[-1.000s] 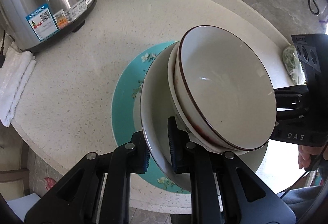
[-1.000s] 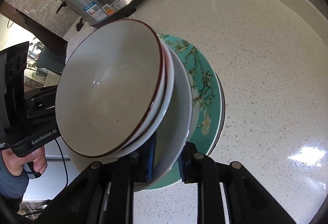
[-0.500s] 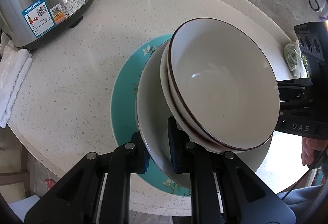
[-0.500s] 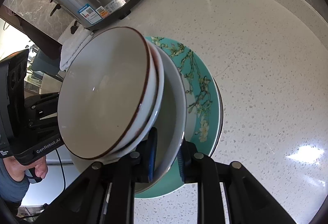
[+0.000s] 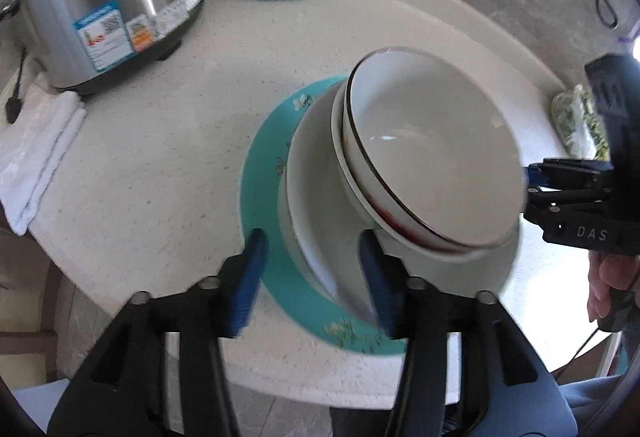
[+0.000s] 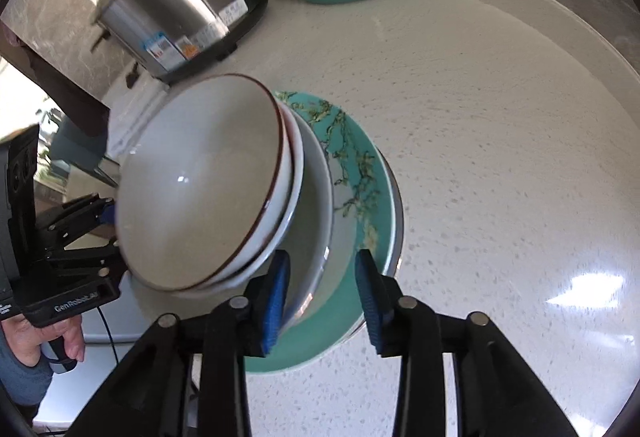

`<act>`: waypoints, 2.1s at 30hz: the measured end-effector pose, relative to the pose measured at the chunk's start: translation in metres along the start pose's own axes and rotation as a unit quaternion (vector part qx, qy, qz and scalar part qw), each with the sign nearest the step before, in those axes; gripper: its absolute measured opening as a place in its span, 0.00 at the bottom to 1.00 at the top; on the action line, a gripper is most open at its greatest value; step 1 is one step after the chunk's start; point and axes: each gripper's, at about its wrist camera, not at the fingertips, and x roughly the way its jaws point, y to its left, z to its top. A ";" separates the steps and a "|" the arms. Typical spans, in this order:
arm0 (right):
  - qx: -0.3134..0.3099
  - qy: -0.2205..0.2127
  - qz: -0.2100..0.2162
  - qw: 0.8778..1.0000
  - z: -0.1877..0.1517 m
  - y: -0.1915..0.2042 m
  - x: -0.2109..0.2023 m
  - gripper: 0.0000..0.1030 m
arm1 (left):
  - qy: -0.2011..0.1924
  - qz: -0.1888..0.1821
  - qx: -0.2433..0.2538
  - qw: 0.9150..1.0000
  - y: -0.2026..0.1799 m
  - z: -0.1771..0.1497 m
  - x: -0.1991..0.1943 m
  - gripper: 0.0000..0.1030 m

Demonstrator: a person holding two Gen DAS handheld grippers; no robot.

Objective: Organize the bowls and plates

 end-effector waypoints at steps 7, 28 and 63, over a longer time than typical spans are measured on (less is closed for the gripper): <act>0.020 -0.051 -0.010 0.998 -0.022 -0.001 -0.048 0.70 | -0.067 -0.010 -0.042 0.997 -0.008 -0.023 -0.059 1.00; 0.046 -0.219 -0.089 0.971 -0.116 0.052 -0.211 0.92 | -0.175 0.122 0.028 0.977 -0.150 -0.074 -0.196 1.00; 0.076 -0.260 -0.172 0.947 -0.138 0.084 -0.258 0.93 | -0.153 0.077 0.025 0.985 -0.171 -0.062 -0.226 1.00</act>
